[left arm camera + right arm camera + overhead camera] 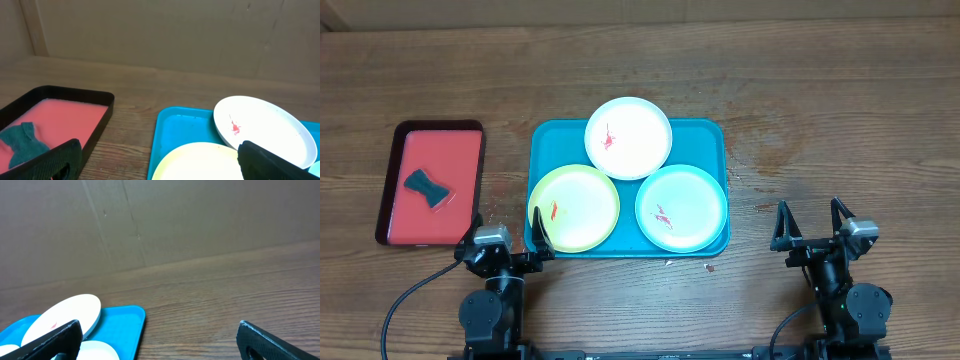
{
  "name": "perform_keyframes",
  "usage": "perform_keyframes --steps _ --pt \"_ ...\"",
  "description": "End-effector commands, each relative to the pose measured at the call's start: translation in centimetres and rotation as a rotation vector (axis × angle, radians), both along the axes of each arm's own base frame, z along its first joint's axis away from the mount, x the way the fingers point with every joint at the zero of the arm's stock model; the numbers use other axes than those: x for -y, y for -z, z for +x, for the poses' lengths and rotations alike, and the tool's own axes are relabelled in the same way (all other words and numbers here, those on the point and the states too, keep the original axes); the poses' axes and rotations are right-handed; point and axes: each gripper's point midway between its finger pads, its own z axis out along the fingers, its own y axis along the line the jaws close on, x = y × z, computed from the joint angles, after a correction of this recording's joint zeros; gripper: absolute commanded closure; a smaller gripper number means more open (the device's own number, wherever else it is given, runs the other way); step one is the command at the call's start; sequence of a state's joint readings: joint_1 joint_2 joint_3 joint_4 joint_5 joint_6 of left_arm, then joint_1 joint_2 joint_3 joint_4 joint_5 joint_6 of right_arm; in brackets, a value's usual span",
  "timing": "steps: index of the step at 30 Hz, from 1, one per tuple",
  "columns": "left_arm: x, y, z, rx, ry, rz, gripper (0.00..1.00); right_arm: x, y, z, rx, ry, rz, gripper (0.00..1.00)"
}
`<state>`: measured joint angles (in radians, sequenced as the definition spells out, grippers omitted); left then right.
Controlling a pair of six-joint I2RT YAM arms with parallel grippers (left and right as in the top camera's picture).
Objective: Clean dirty plates on tray and stack at the side
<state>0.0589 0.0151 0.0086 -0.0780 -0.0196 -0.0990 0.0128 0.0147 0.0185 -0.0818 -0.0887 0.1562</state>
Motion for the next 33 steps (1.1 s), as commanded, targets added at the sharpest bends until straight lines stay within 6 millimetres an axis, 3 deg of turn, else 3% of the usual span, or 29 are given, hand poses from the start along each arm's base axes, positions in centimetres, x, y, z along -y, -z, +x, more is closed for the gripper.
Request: perform_keyframes --steps 1,31,33 --pt "0.0 -0.1 0.0 0.011 -0.003 -0.009 0.01 0.3 0.1 0.0 0.007 0.017 -0.004 0.0" --pt "0.0 -0.1 0.0 0.011 -0.004 -0.009 0.0 0.4 0.1 0.0 0.008 0.017 -0.005 0.0" --pt "0.0 -0.1 0.0 0.011 -0.003 -0.009 0.0 -0.4 -1.4 -0.1 0.065 -0.029 0.032 0.0"
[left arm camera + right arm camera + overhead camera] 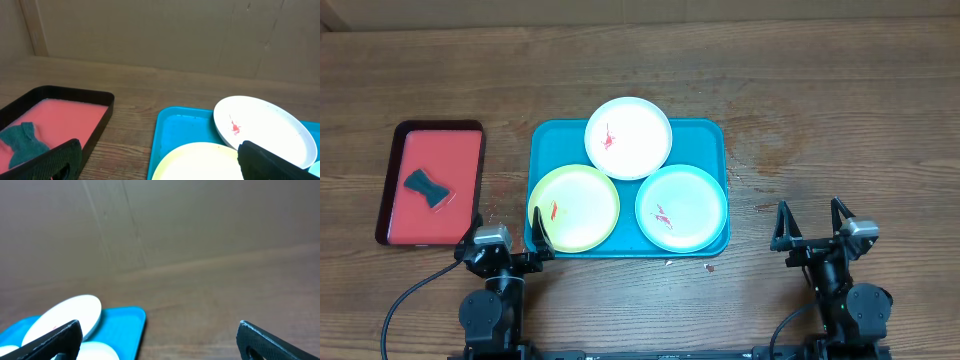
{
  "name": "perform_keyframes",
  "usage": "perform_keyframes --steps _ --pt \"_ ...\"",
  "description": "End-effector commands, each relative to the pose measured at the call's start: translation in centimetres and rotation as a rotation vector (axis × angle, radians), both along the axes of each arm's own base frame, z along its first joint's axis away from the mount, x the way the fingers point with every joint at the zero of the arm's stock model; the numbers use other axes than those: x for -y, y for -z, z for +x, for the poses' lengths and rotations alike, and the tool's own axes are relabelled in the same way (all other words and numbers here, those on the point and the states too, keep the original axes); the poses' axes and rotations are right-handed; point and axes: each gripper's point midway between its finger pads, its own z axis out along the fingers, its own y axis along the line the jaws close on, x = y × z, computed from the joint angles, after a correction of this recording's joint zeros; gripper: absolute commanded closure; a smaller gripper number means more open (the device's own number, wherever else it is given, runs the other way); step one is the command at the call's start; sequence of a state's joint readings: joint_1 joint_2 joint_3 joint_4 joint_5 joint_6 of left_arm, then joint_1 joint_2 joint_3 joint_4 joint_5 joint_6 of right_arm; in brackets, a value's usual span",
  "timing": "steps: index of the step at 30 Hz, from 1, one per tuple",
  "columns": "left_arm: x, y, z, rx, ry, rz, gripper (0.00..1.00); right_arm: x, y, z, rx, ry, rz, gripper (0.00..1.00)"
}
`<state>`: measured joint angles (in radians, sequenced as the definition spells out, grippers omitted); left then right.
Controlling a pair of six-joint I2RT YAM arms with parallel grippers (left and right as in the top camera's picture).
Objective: Clean dirty plates on tray and stack at the side
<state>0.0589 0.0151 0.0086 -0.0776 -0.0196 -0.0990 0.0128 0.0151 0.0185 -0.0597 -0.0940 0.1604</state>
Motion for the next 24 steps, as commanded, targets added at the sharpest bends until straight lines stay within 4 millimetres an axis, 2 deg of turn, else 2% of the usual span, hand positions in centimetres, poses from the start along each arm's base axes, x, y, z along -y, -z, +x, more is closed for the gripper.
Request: perform_keyframes --steps 1,5,6,9,11,13,16,18,21,24 --pt "0.0 -0.1 0.0 0.01 -0.004 -0.009 0.0 -1.4 -1.6 -0.3 0.063 -0.091 0.076 0.0" --pt "-0.2 -0.2 0.0 0.012 -0.011 -0.002 0.0 -7.6 -2.4 -3.1 -0.031 -0.496 0.37 0.0" --pt "-0.6 -0.3 -0.1 0.014 -0.035 0.013 0.0 -8.1 -2.8 -3.6 -0.053 -0.541 0.437 0.0" --pt "1.5 -1.2 0.1 0.057 0.079 -0.115 0.01 -8.2 -3.7 -3.8 -0.095 -0.56 0.619 0.0" --pt "3.3 -2.0 0.0 0.082 0.182 -0.206 0.0 -7.4 -4.3 -3.3 -0.084 -0.514 0.697 0.0" --pt "4.6 -3.3 -0.2 0.123 0.26 -0.261 0.0 -6.8 -6.6 -3.5 0.014 -0.519 0.728 0.0" --pt "6.3 -7.2 -1.2 0.272 0.385 -0.238 0.0 -5.9 -12.0 -5.5 0.291 -0.553 0.651 0.0" --pt "7.5 -11.9 -3.2 0.472 0.48 -0.17 0.0 -4.6 -15.2 -7.0 0.458 -0.525 0.641 0.0" --pt "7.2 -16.8 -5.9 0.694 0.476 -0.113 0.0 -3.1 -18.5 -8.2 0.58 -0.454 0.624 0.0" --pt "6.6 -19.7 -6.9 0.74 0.433 -0.094 0.0 -3.0 -21.1 -9.4 0.648 -0.396 0.47 0.0"
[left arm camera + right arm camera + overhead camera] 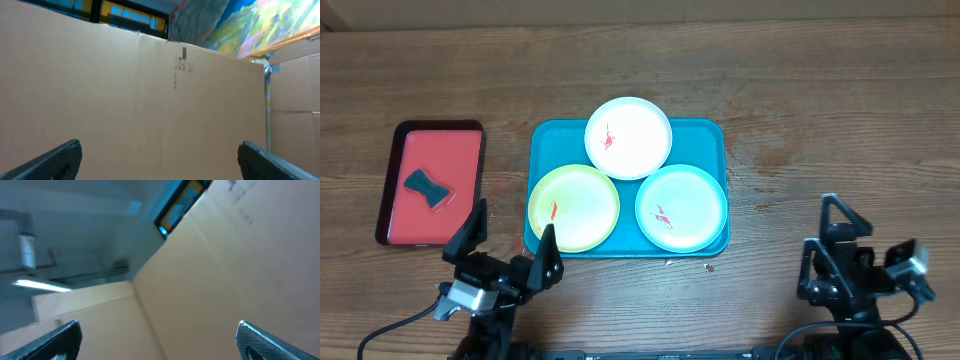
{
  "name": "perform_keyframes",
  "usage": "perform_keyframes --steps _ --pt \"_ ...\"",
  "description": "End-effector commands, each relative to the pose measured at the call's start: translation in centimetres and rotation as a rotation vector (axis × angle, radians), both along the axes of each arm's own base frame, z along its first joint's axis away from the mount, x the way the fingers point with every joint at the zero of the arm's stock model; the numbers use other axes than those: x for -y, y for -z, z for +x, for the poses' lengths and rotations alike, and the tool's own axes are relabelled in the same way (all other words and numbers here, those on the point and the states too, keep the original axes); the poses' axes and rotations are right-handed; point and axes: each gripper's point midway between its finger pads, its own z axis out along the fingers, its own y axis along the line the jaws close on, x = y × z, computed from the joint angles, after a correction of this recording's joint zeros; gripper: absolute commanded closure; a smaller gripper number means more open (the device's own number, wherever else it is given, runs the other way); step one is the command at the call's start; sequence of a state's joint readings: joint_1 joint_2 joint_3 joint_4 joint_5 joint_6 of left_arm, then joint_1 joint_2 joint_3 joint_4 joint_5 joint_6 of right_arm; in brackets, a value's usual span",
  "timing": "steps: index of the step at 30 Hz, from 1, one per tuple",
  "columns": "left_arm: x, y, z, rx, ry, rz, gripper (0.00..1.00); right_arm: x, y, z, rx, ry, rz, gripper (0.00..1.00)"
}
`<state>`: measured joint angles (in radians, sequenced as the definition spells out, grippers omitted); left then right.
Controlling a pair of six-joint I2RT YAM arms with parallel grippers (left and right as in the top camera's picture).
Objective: Clean dirty plates on tray and stack at the side
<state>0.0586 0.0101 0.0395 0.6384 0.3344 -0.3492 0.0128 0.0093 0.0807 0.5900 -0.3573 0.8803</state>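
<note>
A teal tray point(540, 140) holds three plates, each with a red smear: white point(632, 140) at the back, yellow-green point(580, 210) front left, mint green point(685, 205) front right. My left gripper point(508, 248) is open near the tray's front left corner, holding nothing. My right gripper point(825, 245) is open over bare table to the right of the tray, turned sideways. Both wrist views point upward: the left gripper point(160, 160) and the right gripper point(160, 340) show only cardboard wall between their fingertips point(55, 160) point(260, 340).
A black tray with a red inside point(450, 150) sits at the far left and holds a dark teal sponge point(425, 186). Bare wooden table point(820, 120) lies right of the teal tray. A cardboard wall point(150, 90) stands behind the table.
Both arms have risen and tilted up, so the wrist cameras see the wall instead of the table. The right gripper now stands further right and turned. Plates and sponge are unchanged.
At both earlier moments the two grippers rested open and low at the table's front edge, their cameras looking across the trays and plates. Now both are raised and pitched upward, still open and holding nothing. Nothing on the table has moved.
</note>
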Motion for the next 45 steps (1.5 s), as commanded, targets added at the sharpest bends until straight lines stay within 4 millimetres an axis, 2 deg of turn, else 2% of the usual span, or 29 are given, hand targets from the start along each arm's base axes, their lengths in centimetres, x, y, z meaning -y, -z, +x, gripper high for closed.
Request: perform_keyframes --steps 1,4,6,10,14,17,19,23,26,28,32,34,36,38,39,41,42,43,45 --pt "0.2 -2.9 -1.2 0.027 -0.009 0.022 0.0 1.4 -5.0 -2.1 0.128 0.18 -0.072 0.0" --pt "0.1 -4.8 -1.0 -0.038 -0.085 0.125 0.0 1.9 -6.7 -1.6 0.056 0.276 -0.153 0.0" --pt "-0.3 -5.8 -0.1 -0.149 -0.131 0.17 0.0 1.9 -7.3 -0.8 -0.02 0.325 -0.246 0.0" --pt "-0.9 -5.7 3.0 -0.48 -0.15 0.225 0.0 1.8 -7.3 1.8 -0.259 0.335 -0.388 0.0" --pt "0.6 -3.9 5.8 -0.837 -0.01 0.301 0.0 0.7 -6.3 5.1 -0.515 0.233 -0.55 0.0" --pt "1.5 -3.2 7.7 -0.98 0.088 0.37 0.0 -1.4 -5.4 6.9 -0.655 0.059 -0.682 0.0" --pt "1.2 -2.8 9.3 -1.086 0.096 0.359 0.0 -2.8 -4.9 7.8 -0.725 -0.073 -0.764 0.0" --pt "-1.2 -0.7 12.3 -1.368 0.023 0.28 0.0 -3.1 -3.5 10.4 -1.007 -0.221 -0.791 0.0" --pt "-2.7 0.2 14.5 -1.456 -0.004 0.222 0.0 -4.4 -3.7 11.8 -1.089 -0.358 -0.757 0.0" --pt "-4.7 0.8 15.9 -1.495 -0.054 0.099 0.0 -6.0 -4.1 12.5 -1.063 -0.467 -0.76 0.0" --pt "-10.4 1.7 18.1 -1.5 -0.194 -0.086 0.0 -9.1 -2.7 13.5 -1.056 -0.509 -0.846 0.0" --pt "-12.2 3.1 18.0 -1.55 -0.228 -0.152 0.0 -10.2 -1.1 14.5 -1.142 -0.417 -0.877 0.0" --pt "-14.1 4.9 17.3 -1.627 -0.289 -0.194 0.0 -9.9 0.5 16.1 -1.265 -0.208 -0.863 0.0" --pt "-16.4 6.5 16.9 -1.682 -0.381 -0.238 0.0 -9.6 1.3 17.5 -1.327 0.004 -0.841 0.0" --pt "-17.5 7.2 16.8 -1.702 -0.424 -0.25 0.0 -10.3 1.5 18.0 -1.323 0.05 -0.83 0.0" --pt "-19.2 8.8 16.9 -1.744 -0.478 -0.271 0.0 -13.2 1.9 17.8 -1.312 -0.025 -0.823 0.0" --pt "-19.6 9.5 17.0 -1.763 -0.478 -0.282 0.0 -14.7 2.1 17.7 -1.3 -0.078 -0.83 0.06" --pt "-20.0 10.4 17.1 -1.788 -0.479 -0.294 0.0 -16.2 2.5 17.5 -1.295 -0.126 -0.84 0.2" --pt "-20.6 12.2 17.2 -1.841 -0.484 -0.305 0.0 -18.4 3.9 17.1 -1.308 -0.195 -0.873 0.24"
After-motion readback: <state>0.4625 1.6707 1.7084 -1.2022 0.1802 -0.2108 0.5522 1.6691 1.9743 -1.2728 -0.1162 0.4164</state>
